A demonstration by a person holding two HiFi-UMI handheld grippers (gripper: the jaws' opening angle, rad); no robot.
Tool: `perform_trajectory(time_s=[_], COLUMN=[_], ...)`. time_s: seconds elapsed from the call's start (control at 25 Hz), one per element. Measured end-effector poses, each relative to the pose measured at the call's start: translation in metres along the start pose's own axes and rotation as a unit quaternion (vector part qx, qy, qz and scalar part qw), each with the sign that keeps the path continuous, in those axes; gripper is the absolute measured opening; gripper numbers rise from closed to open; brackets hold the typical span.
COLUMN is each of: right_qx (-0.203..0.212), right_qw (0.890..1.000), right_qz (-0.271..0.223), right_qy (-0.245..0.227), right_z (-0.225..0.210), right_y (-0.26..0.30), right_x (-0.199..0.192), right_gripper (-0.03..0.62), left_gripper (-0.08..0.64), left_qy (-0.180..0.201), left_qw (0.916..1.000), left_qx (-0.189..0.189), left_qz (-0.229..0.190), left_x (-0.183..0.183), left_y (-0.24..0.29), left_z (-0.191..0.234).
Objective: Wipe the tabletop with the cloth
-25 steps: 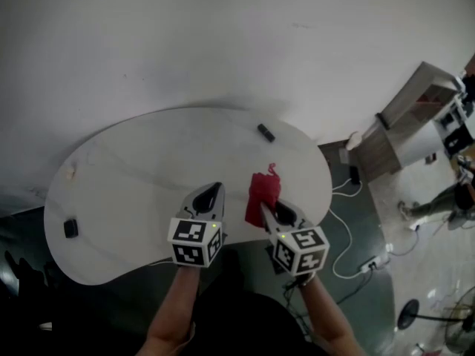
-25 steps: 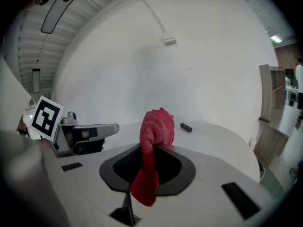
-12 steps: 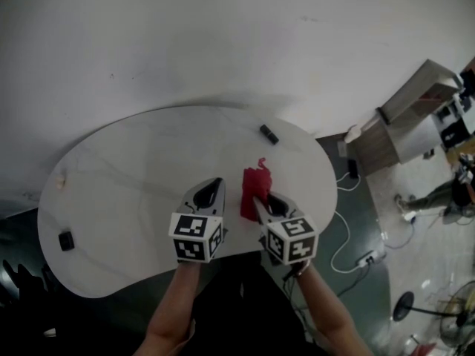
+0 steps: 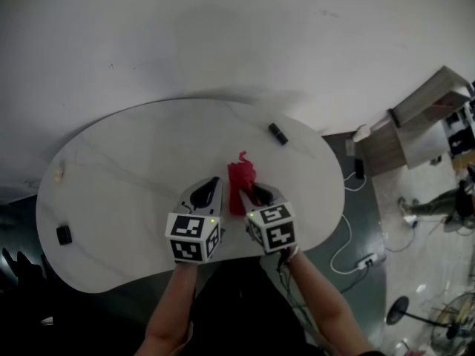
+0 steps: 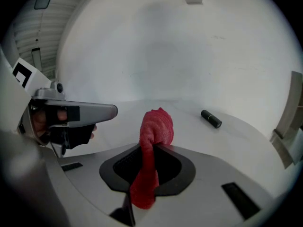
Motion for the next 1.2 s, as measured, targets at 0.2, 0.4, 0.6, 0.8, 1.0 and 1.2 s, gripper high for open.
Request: perform_trajectory(time_s=[0.2,0.4,0.6,0.8,1.0,1.2], right_qx=[-0.003,-0.039,-0.098,-0.176,-0.234,-0.294], right_qw=[0.999,0.997,0.989,0.973,0.955,0.932], right_qz=[0.039,0.053,0.072,0.078,0.091,0.122], right_qy=[0.007,0.027,0.082,0.124,0.157,0.174], right_z=[-0.011,-0.052,-0.106,-0.168,-0.205,-0.223], right_y=[0.001,-0.012,-0.048,-0.092,-0.133,-0.167], right_x=[-0.005,-0.025,-0.052,-0.088,-0.119,-0.139], right_gripper=[0.063,0.063,0.063,0.063,0.063,0.063], left_gripper=[0.003,0.003,0.003,0.003,0.003,0.003], left_qy=[-0.003,0.002,0.016,0.038,0.062,0.082], left_qw=[1.0000,0.9997,0.9977,0.9928,0.9852,0.9775], left_qx=[0.002,-0.017,-0.056,-0.102,-0.146,-0.181], left_qz=[0.009,0.019,0.034,0.050,0.064,0.071], left_x=[-0.004,-0.004,-0.007,-0.008,-0.010,-0.009], left_y=[0.006,0.024,0.047,0.072,0.093,0.102], left_z=[-0.004,-0.023,-0.056,-0.093,-0.131,-0.161])
Point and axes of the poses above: the fingertips, and each gripper's own axes: y forward along the fingers, z to its left, x out of its top, the point moved 9 cm from there along -y, backward along the fingers, and after that the axes turned 3 degrees about -y, right-handed, at the moved point
